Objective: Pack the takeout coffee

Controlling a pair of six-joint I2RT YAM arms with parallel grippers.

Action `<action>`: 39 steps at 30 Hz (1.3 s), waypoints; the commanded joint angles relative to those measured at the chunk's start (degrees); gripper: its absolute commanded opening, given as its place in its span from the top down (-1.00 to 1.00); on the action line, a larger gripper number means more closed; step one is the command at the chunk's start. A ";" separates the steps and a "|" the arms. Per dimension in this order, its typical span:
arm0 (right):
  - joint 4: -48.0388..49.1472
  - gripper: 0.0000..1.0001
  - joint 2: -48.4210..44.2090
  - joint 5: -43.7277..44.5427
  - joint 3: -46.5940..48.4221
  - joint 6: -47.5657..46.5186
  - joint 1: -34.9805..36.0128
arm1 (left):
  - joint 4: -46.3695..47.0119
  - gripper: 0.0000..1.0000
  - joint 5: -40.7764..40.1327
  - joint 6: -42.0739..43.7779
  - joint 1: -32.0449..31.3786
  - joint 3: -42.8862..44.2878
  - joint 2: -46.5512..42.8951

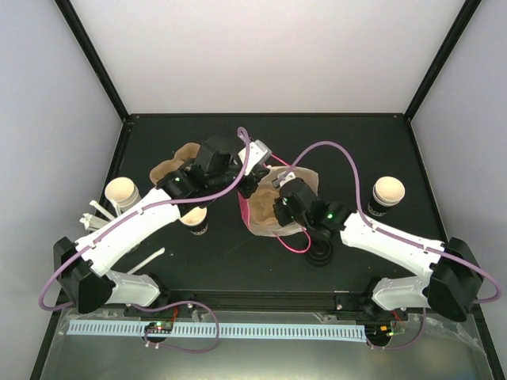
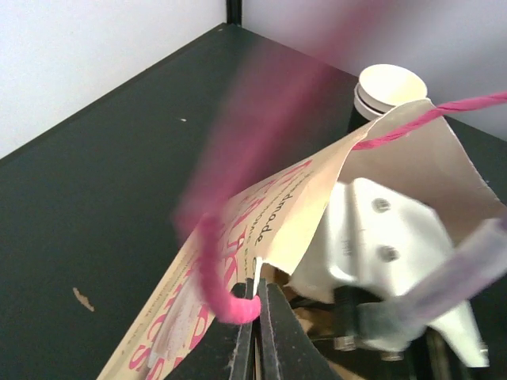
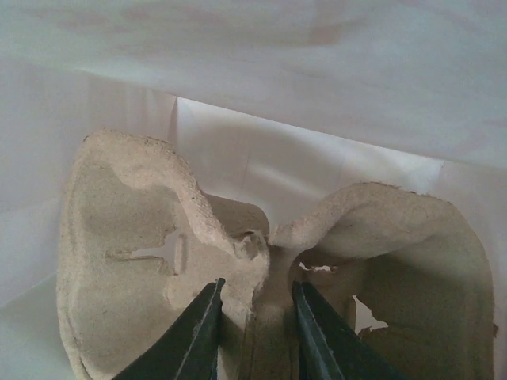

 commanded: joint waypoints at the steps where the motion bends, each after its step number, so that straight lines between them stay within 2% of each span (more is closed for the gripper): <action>1: -1.37 0.49 4.15 1.53 3.58 1.17 0.24 | 4.16 0.97 3.18 1.38 -1.39 0.40 -1.51; 5: -3.55 0.49 10.04 5.21 7.09 2.60 0.24 | 4.90 0.97 2.74 0.68 -1.58 -0.80 -1.52; 10: -3.06 0.49 11.83 7.80 6.95 5.13 0.20 | 5.63 0.97 2.29 -0.11 -1.74 -0.98 -3.82; 17: 3.85 0.49 12.50 4.92 2.98 7.85 -0.31 | 8.40 0.97 1.96 -0.13 -1.71 -3.09 -4.96; 23: 10.49 0.46 13.18 6.10 -0.84 6.45 -0.28 | 4.68 0.97 3.70 -1.56 -1.71 -3.35 -4.52; 28: 19.75 0.43 11.70 6.61 -6.20 4.17 -0.33 | 7.15 0.97 8.37 -3.40 -1.71 -7.46 -6.23; 32: 19.62 0.24 12.89 5.10 -5.81 2.85 -0.32 | 8.91 0.97 10.11 -2.53 -1.71 -10.79 -8.41; 35: 16.81 -0.05 12.35 4.11 -5.11 2.31 -0.28 | 8.41 0.97 10.05 -1.53 -1.74 -11.88 -9.26; 39: 15.60 -0.43 6.77 3.38 -6.63 0.92 0.01 | 7.50 0.97 8.27 0.14 -1.71 -11.54 -9.67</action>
